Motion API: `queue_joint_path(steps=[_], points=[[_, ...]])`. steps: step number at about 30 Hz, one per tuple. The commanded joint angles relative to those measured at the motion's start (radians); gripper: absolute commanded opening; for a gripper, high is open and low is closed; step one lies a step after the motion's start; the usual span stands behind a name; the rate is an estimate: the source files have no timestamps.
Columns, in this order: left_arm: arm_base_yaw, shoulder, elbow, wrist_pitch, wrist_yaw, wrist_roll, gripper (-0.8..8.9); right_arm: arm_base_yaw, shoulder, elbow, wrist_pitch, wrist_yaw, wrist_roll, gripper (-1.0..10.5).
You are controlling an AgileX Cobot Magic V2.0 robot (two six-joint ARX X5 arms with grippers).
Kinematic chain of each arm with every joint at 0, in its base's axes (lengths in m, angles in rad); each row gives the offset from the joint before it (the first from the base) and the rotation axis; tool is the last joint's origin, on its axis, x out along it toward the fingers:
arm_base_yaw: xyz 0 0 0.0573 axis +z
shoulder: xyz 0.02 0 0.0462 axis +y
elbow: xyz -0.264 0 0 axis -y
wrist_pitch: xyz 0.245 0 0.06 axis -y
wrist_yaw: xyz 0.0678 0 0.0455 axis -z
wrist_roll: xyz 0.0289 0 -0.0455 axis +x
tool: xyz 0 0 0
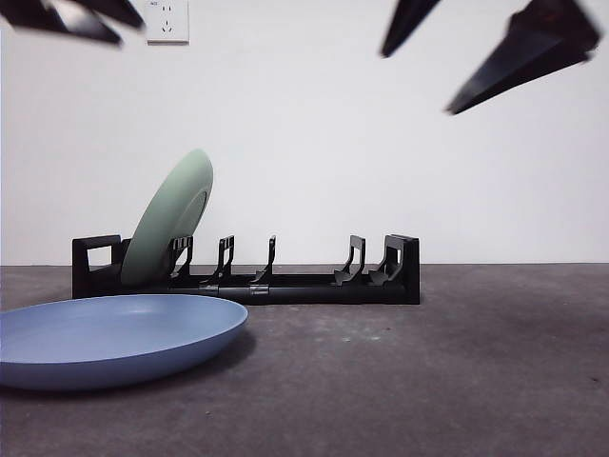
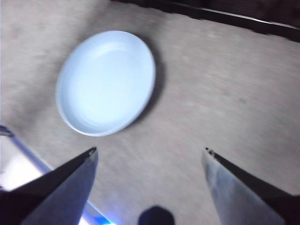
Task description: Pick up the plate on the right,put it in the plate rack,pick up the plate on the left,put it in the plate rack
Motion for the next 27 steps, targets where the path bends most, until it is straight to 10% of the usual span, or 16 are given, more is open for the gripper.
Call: queue_joint_path(steps=[1,12,27], points=[[-0.003,-0.114,0.002,-0.108,0.003,0.061,2.30,0.001,0.071,-0.012,0.072,-0.062,0.023,3.8],[-0.003,-0.447,0.002,-0.497,0.001,0.154,2.30,0.002,0.363,-0.011,0.291,-0.121,0.069,3.8],[-0.010,-0.500,0.002,-0.583,0.006,0.154,2.30,0.075,0.576,0.006,0.482,-0.142,0.154,3.7]])
